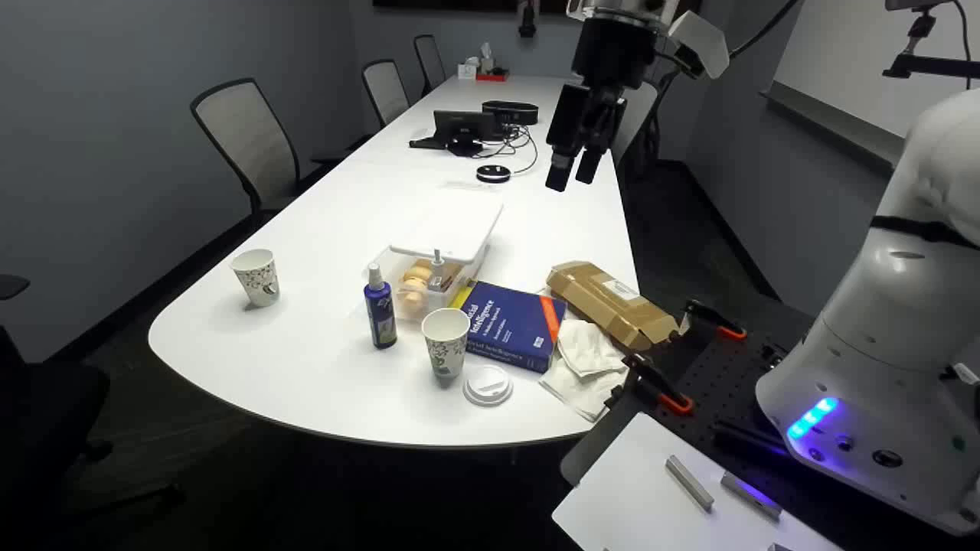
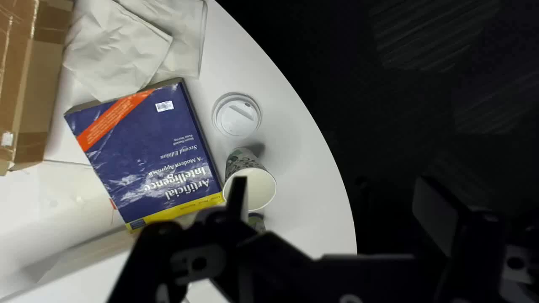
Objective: Remove the bottle from the bowl, then close the lid
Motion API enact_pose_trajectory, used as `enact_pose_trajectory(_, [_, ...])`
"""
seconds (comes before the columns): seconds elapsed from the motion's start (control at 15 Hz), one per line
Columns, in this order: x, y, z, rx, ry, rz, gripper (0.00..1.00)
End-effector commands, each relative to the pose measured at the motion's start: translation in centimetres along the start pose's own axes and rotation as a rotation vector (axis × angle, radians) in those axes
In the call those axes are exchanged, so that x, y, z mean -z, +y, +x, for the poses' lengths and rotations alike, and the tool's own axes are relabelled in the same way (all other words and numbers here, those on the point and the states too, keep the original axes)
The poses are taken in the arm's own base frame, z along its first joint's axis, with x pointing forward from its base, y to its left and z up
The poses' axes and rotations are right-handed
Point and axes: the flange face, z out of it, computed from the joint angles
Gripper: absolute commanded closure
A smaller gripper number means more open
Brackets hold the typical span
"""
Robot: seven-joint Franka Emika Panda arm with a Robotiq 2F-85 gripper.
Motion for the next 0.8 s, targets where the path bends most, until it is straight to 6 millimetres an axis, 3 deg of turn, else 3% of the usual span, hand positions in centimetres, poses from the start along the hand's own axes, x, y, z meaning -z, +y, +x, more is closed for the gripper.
enact_pose_trajectory(0.0, [0.1, 0.0, 0.0, 0.0, -0.001, 0.0, 0.0])
enact_pose_trajectory(0.2, [0.1, 0.0, 0.0, 0.0, -0.001, 0.0, 0.0])
enact_pose_trajectory(0.53, [-1.1, 2.2, 6.2, -0.02, 0.007, -0.055, 0.0])
enact_pose_trajectory(0.73, [-3.0, 3.9, 10.8, -0.02, 0.039, -0.093, 0.0])
